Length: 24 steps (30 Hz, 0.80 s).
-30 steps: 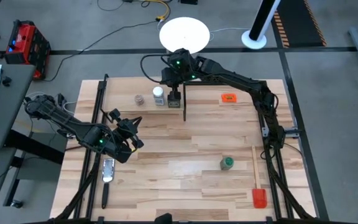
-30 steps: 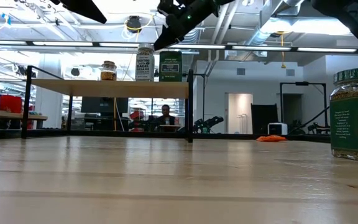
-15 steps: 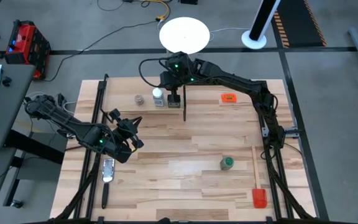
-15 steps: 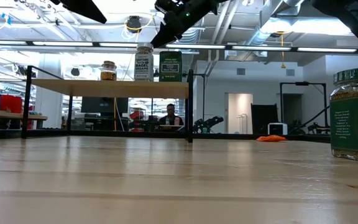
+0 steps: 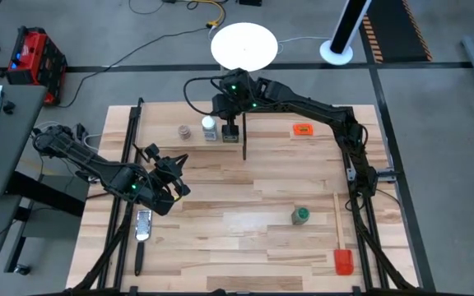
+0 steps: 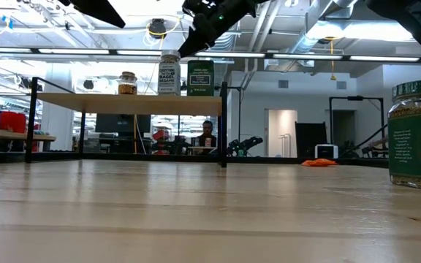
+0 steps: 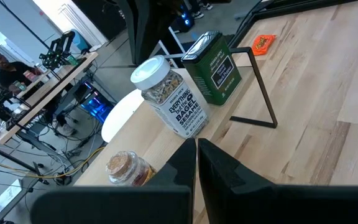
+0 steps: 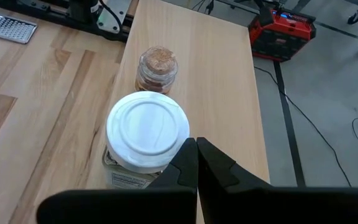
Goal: Shelf spices
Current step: Put the white seasoning bottle on the shelf, then put the green seasoning bottle on the shelf
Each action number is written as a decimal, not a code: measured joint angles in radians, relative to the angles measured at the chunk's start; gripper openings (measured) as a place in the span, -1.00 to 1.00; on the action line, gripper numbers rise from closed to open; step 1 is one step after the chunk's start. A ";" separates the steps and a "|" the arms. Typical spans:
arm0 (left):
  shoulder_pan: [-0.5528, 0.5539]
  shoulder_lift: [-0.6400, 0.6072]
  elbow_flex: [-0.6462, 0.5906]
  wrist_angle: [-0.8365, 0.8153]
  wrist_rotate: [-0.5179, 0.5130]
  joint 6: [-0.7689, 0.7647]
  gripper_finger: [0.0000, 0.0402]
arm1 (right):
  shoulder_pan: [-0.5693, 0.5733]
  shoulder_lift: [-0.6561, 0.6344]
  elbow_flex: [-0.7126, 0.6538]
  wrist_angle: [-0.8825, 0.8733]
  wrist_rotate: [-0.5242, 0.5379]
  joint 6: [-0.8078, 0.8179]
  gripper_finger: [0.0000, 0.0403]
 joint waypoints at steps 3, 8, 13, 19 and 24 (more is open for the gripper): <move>0.000 0.000 0.000 0.000 0.000 0.000 -0.97 | 0.003 0.000 0.000 -0.001 0.000 -0.003 -0.99; 0.000 0.000 0.000 -0.001 0.000 0.000 -0.97 | 0.018 0.000 0.000 0.000 0.000 -0.025 -0.99; 0.000 0.000 0.000 -0.001 0.000 0.000 -0.97 | 0.019 0.000 0.000 0.002 0.000 -0.027 -0.99; 0.000 0.000 0.000 -0.001 0.000 0.000 -0.97 | 0.010 0.000 0.000 0.014 0.102 -0.028 -0.99; 0.000 0.000 0.000 -0.003 0.000 0.000 -0.97 | -0.004 -0.017 -0.001 0.008 0.153 -0.030 -0.99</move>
